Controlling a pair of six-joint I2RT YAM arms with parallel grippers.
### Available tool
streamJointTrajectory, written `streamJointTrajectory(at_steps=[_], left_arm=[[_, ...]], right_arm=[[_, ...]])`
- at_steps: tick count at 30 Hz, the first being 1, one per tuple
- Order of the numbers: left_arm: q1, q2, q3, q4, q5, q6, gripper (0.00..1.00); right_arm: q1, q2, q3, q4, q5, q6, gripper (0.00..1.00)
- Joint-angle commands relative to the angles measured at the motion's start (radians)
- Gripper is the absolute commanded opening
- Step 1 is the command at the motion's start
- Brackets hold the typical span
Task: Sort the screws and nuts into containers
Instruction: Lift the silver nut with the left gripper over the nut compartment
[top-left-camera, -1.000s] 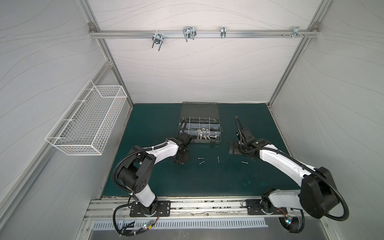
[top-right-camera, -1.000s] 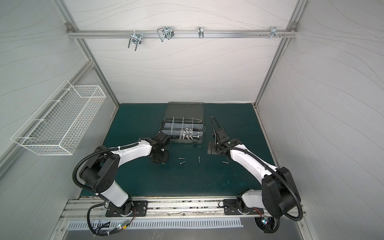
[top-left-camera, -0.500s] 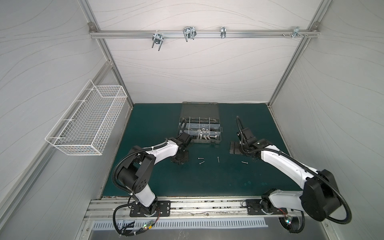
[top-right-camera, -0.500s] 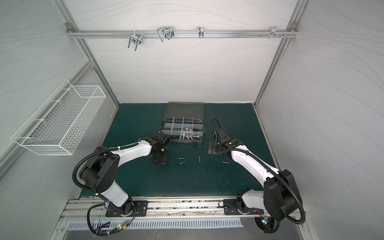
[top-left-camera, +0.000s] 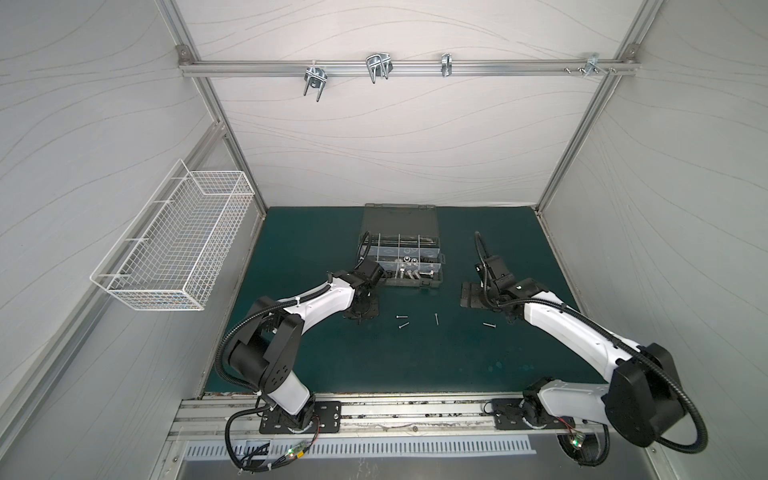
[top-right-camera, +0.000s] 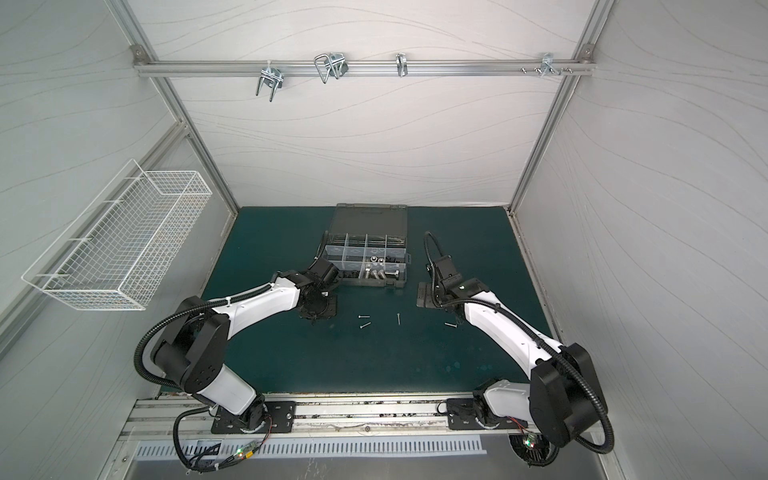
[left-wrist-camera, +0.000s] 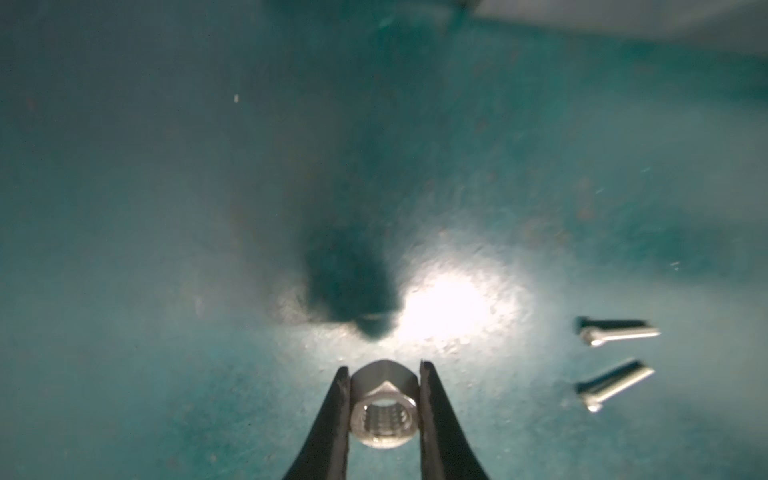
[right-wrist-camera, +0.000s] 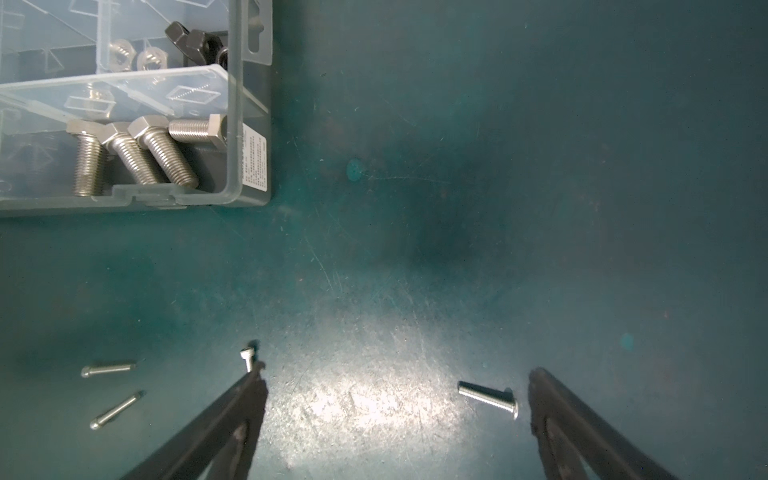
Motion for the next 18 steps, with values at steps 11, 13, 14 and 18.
streamJointTrajectory(at_steps=[11, 13, 14, 18], left_arm=[[-0.038, 0.004, 0.13, 0.097, -0.004, -0.034, 0.16], [-0.044, 0.015, 0.156, 0.104, 0.001, -0.029, 0.16], [-0.048, 0.021, 0.17, 0.11, 0.003, -0.026, 0.16], [-0.054, 0.05, 0.237, 0.122, 0.008, -0.017, 0.16]], right_arm=[[-0.008, -0.051, -0.015, -0.031, 0.042, 0.004, 0.99], [-0.008, -0.065, -0.02, -0.032, 0.048, 0.002, 0.99], [-0.007, -0.073, -0.025, -0.032, 0.051, 0.002, 0.99], [-0.012, -0.096, -0.041, -0.028, 0.051, 0.006, 0.99]])
